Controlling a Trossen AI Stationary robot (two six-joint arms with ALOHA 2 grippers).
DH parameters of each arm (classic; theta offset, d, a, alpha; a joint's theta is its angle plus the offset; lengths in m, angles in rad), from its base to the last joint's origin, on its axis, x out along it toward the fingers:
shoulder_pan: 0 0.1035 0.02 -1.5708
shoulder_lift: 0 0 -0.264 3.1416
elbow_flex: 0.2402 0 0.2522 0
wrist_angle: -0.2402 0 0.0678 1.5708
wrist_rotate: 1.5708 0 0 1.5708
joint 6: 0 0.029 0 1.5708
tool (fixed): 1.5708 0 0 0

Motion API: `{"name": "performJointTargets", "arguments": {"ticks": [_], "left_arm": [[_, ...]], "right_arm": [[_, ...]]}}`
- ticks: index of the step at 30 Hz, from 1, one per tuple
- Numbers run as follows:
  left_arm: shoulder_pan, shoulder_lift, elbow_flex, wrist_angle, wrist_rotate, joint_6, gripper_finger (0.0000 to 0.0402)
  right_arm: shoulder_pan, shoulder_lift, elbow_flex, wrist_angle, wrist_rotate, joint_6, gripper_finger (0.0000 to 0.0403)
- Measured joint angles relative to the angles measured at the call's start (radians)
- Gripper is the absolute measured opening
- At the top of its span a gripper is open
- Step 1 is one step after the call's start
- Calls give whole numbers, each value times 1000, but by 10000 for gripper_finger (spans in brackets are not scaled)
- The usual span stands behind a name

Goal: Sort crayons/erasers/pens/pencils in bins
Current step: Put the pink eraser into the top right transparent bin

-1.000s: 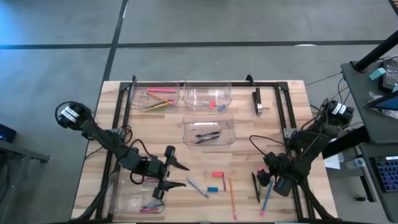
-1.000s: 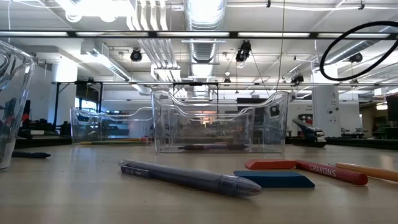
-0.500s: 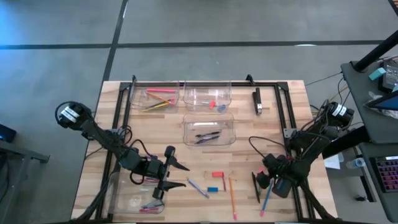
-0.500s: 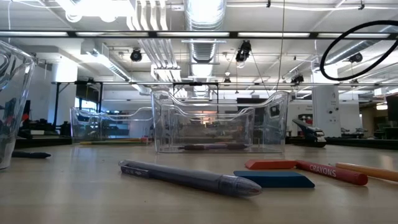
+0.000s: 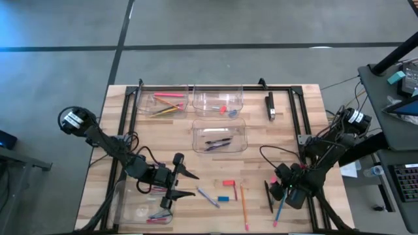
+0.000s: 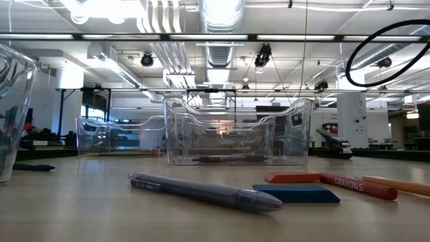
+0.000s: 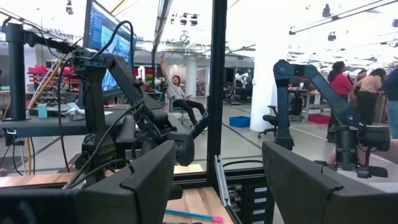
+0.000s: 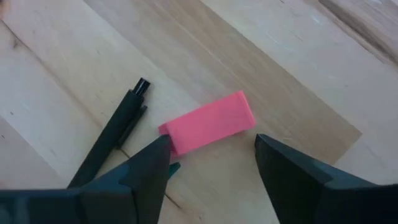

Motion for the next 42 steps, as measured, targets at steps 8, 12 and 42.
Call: {"name": "performJointTargets", "arguments": {"ticks": [8,12,42], "left_arm": [[0,0,0,0,0,0,225],[0,0,0,0,0,0,225],[0,1,0,-1,0,0,225]], "right_arm": [[-2,0,0,4,36,-29,209],[-14,0,0,2,48,-32,209],[-177,-7,-2,-2,116,-180,209]]}}
